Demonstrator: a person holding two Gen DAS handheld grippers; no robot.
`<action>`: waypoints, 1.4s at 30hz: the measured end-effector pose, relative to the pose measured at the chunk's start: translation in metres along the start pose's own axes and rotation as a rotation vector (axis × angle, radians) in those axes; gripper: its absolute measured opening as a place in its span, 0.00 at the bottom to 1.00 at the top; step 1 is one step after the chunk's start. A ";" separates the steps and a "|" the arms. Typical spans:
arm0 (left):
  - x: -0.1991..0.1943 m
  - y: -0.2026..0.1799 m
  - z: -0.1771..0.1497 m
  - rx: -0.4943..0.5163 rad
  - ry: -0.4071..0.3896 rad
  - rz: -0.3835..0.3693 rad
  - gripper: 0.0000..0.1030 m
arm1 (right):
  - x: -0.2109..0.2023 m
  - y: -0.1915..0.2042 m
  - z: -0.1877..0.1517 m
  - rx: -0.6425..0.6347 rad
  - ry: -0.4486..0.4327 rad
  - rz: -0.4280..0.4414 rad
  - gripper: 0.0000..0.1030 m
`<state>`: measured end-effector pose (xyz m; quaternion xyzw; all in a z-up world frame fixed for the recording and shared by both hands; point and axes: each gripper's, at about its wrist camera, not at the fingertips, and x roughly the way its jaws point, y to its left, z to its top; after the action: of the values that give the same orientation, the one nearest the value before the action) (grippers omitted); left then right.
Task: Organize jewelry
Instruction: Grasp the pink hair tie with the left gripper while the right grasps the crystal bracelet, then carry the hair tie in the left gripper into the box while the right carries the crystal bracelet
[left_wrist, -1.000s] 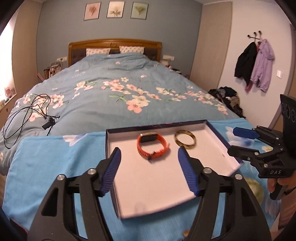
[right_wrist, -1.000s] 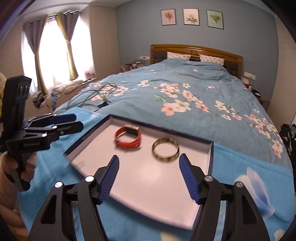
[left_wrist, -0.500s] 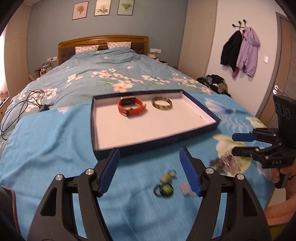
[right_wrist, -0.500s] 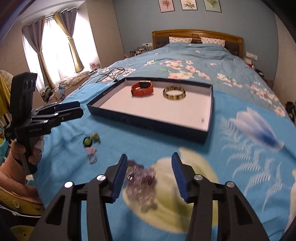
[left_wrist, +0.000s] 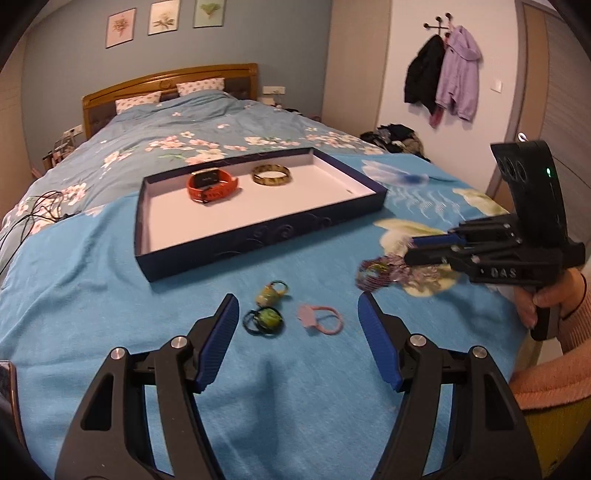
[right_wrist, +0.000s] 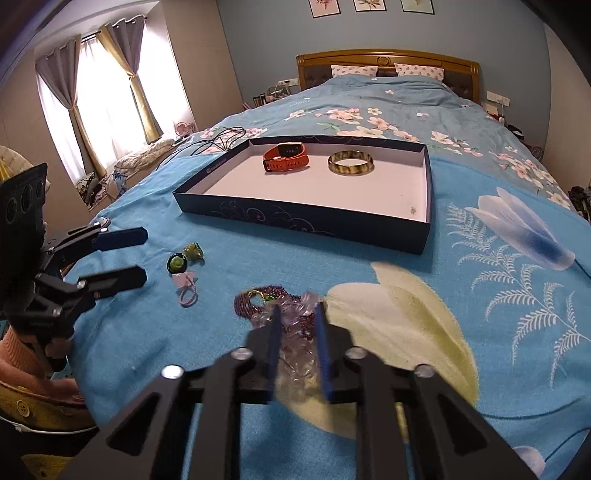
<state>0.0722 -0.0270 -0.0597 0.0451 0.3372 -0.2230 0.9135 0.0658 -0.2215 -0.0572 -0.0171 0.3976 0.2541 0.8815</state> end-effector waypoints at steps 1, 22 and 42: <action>0.001 -0.002 0.001 0.000 0.002 -0.003 0.63 | -0.001 0.000 -0.001 0.000 -0.003 -0.003 0.09; 0.051 -0.007 0.007 0.000 0.181 -0.085 0.50 | -0.054 0.002 0.021 0.011 -0.168 0.051 0.08; 0.048 -0.008 0.008 -0.003 0.177 -0.035 0.27 | -0.049 0.004 0.030 0.008 -0.187 0.083 0.08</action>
<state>0.1058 -0.0540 -0.0841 0.0573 0.4176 -0.2337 0.8762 0.0574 -0.2320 -0.0012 0.0269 0.3152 0.2894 0.9034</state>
